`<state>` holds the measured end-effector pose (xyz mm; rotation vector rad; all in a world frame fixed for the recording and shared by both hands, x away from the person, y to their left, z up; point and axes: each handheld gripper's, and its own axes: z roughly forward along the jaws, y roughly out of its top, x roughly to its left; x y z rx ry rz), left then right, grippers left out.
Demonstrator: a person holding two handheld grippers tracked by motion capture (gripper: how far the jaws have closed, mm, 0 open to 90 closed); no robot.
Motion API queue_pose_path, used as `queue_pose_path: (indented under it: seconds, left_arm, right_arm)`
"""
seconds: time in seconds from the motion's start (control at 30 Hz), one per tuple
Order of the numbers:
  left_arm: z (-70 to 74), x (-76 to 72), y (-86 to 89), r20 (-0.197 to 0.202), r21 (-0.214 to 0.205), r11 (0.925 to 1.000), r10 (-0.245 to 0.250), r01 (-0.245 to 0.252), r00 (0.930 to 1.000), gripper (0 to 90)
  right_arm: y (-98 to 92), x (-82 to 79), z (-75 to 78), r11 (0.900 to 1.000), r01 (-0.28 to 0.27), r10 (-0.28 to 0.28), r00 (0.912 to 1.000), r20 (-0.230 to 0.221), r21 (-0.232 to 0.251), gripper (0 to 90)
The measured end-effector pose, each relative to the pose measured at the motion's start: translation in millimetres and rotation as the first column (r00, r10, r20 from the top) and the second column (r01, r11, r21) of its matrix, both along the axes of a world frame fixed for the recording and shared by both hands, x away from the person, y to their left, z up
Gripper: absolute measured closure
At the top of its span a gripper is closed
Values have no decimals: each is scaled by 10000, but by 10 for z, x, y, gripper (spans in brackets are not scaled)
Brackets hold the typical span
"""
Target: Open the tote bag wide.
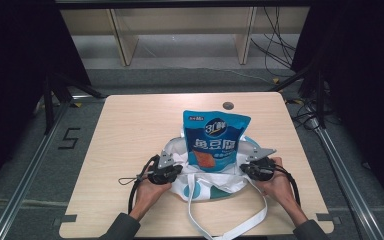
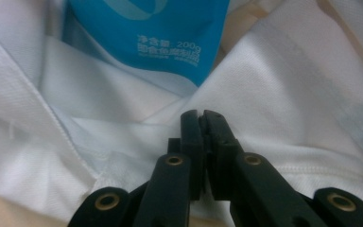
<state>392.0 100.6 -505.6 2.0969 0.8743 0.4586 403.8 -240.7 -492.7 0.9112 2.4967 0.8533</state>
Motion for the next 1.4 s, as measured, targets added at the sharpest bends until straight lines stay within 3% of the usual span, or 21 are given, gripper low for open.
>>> queue_pose_path:
  seconds: [0.13, 0.2, 0.23, 0.27, 0.3, 0.33, 0.5, 0.53, 0.6, 0.7, 0.73, 0.77, 0.83, 0.87, 0.9, 1.0, 1.1, 1.13, 1.2, 1.27, 1.4]
  left_arm:
    - [-37, 136, 6, 83, -76, 9990, 431, -430, 9990, 884]
    - [-32, 218, 5, 290, 158, 9987, 489, -493, 9984, 884]
    - [-35, 254, 7, 184, 156, 9983, 556, -559, 9983, 884]
    - [-35, 292, 9, 206, 149, 9980, 616, -619, 9979, 884]
    - [-38, 322, 6, 216, 67, 9972, 744, -745, 9970, 883]
    - [-28, 350, 14, 199, 231, 9972, 708, -713, 9973, 883]
    - [-44, 432, 3, 239, -200, 9949, 992, -987, 9948, 880]
    - [-36, 442, 16, 217, -16, 9961, 884, -884, 9959, 880]
    - [-39, 456, 16, 207, -85, 9959, 901, -899, 9957, 877]
    - [-36, 455, 8, 148, -317, 9949, 966, -961, 9952, 861]
    - [-22, 456, 17, 156, -110, 9967, 809, -808, 9966, 842]
    - [-10, 459, 20, 254, 7, 9976, 695, -695, 9973, 833]
    - [2, 453, 20, 198, -247, 9972, 707, -702, 9973, 803]
    - [3, 448, 9, 218, -562, 9950, 836, -822, 9963, 783]
    - [25, 445, 23, 129, -562, 9955, 768, -759, 9970, 756]
    - [80, 436, 36, 88, -929, 9931, 732, -721, 9973, 699]
    - [163, 420, 67, 149, -1100, 9915, 717, -696, 9973, 642]
    - [184, 407, 63, 117, -1429, 9867, 797, -772, 9968, 632]
    - [239, 389, 93, 132, -1482, 9857, 827, -799, 9965, 611]
    - [273, 381, 121, 125, -1659, 9832, 787, -756, 9968, 602]
    - [328, 348, 156, 29, -1836, 9793, 878, -858, 9961, 556]
  right_arm:
    - [65, 88, -43, 9995, 303, -305, 9994, 189, 85, 881]
    - [75, 166, -27, 9997, 233, -232, 9995, 236, -66, 882]
    - [84, 206, -27, 9997, 253, -251, 9995, 210, -72, 882]
    - [99, 253, -48, 9994, 336, -336, 9984, 456, 27, 882]
    - [102, 289, -31, 9991, 413, -412, 9987, 309, -21, 882]
    - [110, 335, -45, 9988, 475, -478, 9979, 436, 65, 882]
    - [91, 508, -66, 9965, 700, -720, 9964, 445, 453, 881]
    - [80, 543, -68, 9962, 727, -749, 9962, 447, 479, 881]
    - [75, 586, -73, 9941, 856, -886, 9952, 426, 661, 881]
    - [73, 596, -63, 9942, 846, -870, 9956, 341, 659, 877]
    - [65, 598, -57, 9951, 793, -826, 9951, 547, 587, 869]
    - [67, 589, -50, 9938, 888, -919, 9947, 452, 665, 860]
    - [52, 577, -33, 9884, 1132, -1160, 9930, 226, 1015, 829]
    - [34, 575, -16, 9881, 1127, -1164, 9928, 295, 1042, 816]
    - [8, 579, 7, 9902, 972, -1037, 9927, 617, 1001, 801]
    - [-38, 527, 101, 9856, 1043, -1167, 9892, 888, 1332, 761]
    - [-63, 434, 206, 9710, 1299, -1440, 9879, 570, 2008, 735]
    - [-89, 430, 234, 9732, 1122, -1325, 9870, 907, 2006, 731]
    - [-123, 397, 291, 9721, 1013, -1247, 9871, 1005, 2114, 718]
    - [-127, 352, 321, 9670, 1145, -1371, 9868, 862, 2275, 713]
    - [-160, 334, 362, 9681, 971, -1221, 9878, 966, 2311, 689]
